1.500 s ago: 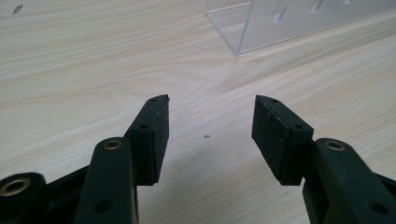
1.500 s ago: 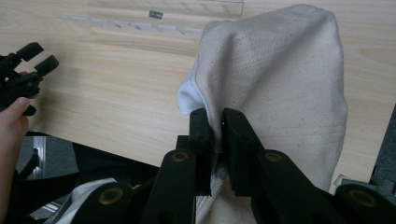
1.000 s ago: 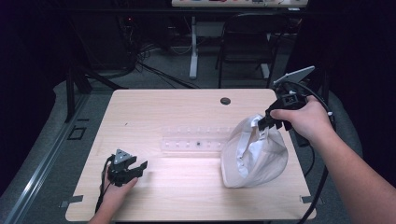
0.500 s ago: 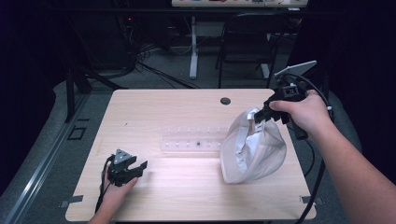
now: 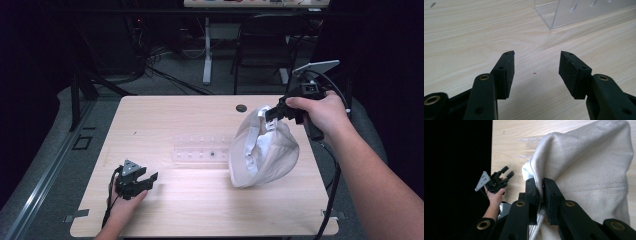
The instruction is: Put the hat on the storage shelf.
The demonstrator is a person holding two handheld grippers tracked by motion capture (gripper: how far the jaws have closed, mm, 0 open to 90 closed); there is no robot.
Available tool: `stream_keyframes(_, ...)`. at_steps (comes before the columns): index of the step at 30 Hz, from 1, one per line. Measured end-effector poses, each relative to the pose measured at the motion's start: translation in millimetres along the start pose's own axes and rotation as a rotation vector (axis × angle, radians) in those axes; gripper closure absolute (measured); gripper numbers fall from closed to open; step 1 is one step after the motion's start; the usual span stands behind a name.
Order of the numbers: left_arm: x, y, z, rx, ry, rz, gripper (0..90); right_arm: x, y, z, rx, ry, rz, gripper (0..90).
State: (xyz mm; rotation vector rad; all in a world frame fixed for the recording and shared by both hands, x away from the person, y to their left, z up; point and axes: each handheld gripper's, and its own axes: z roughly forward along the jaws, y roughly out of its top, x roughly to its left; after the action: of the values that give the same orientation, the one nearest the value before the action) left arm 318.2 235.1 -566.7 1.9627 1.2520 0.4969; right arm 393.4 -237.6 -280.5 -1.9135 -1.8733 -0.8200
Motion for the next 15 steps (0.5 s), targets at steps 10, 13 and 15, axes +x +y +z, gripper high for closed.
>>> stream_keyframes(10, -0.5, 0.1, 0.0, -0.002, 0.001, -0.003, 46.3, 10.9, 11.4, 2.7, -0.025, 0.044, -0.002, 82.8)
stream_keyframes(13, -0.2, 0.1, 0.0, -0.003, 0.001, -0.004, 46.3, 14.1, 16.9, 4.2, -0.041, 0.061, -0.006, 82.7)
stream_keyframes(15, 0.1, 0.1, 0.2, -0.003, 0.000, -0.003, 46.3, 14.8, 18.0, 4.4, -0.046, 0.064, -0.006, 82.7)
